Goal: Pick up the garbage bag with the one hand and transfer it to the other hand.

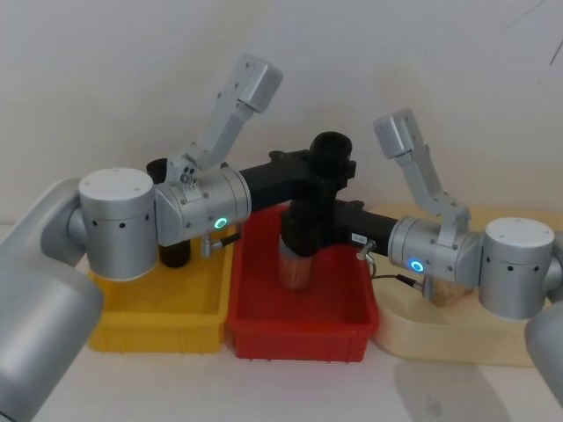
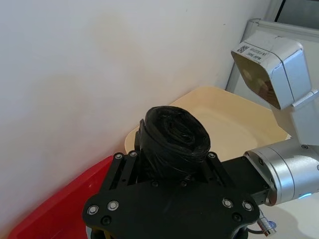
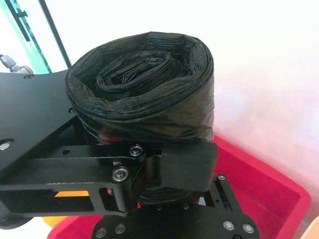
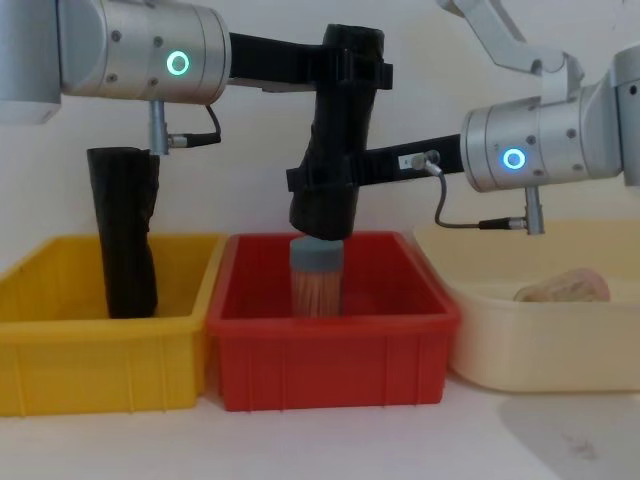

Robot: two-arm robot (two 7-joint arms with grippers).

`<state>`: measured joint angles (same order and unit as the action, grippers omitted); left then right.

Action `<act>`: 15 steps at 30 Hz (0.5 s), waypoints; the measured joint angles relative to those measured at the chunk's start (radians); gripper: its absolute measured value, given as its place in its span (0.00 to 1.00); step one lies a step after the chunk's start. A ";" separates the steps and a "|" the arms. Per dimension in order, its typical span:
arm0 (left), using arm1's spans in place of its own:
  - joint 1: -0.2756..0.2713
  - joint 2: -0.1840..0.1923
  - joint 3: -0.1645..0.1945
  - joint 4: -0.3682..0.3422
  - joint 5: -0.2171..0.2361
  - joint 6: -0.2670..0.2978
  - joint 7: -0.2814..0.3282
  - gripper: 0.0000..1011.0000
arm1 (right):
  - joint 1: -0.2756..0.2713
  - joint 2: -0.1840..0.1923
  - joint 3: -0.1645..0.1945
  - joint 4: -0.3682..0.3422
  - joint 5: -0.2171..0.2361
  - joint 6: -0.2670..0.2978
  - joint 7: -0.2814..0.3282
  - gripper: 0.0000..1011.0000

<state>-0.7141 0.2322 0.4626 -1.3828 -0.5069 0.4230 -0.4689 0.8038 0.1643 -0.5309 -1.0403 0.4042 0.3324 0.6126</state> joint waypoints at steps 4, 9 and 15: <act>0.000 0.000 0.000 0.000 0.000 0.000 0.000 0.40 | 0.000 0.001 0.000 -0.001 0.000 0.000 -0.003 0.55; 0.000 0.000 0.001 0.000 -0.001 0.000 -0.001 0.52 | -0.008 0.004 0.002 -0.014 0.004 0.000 -0.013 0.55; 0.000 0.000 0.001 0.000 -0.001 0.000 -0.001 0.70 | -0.024 0.011 0.011 -0.039 0.008 0.003 -0.040 0.55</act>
<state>-0.7140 0.2320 0.4633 -1.3832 -0.5077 0.4232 -0.4701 0.7803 0.1754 -0.5199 -1.0795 0.4127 0.3357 0.5730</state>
